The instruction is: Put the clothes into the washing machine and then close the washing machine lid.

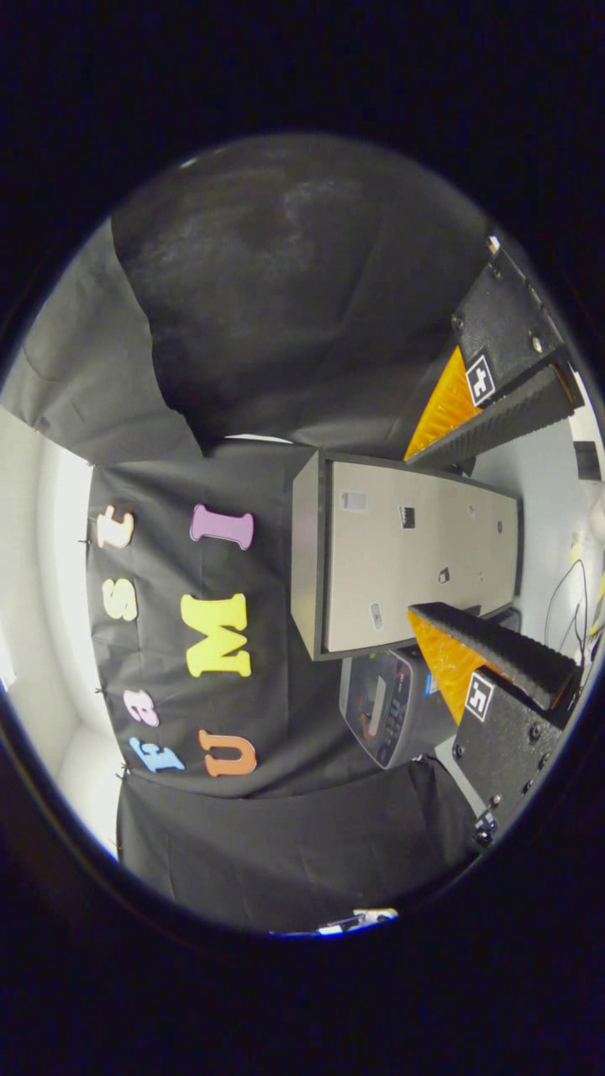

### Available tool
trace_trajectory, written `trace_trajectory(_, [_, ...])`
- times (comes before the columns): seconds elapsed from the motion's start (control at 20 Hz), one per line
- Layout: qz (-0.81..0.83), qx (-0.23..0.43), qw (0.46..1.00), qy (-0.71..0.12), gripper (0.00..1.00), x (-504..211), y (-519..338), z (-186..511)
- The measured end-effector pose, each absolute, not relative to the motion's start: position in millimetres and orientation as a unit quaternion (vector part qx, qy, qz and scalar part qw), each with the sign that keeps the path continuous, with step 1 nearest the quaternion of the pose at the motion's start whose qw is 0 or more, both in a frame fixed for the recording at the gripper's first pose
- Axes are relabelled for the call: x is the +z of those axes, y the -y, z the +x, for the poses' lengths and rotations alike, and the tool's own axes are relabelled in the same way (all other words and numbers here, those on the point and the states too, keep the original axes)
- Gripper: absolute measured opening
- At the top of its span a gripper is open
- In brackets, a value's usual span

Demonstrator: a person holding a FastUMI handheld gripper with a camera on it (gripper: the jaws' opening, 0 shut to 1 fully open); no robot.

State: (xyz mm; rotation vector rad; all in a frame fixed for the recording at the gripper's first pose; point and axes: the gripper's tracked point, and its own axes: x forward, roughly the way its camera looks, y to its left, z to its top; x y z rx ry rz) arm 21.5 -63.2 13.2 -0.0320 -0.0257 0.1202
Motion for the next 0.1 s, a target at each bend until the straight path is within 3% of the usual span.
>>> trace_trajectory(0.1, [-0.020,0.058,0.998,0.012,1.00,13.0,64.0,20.8])
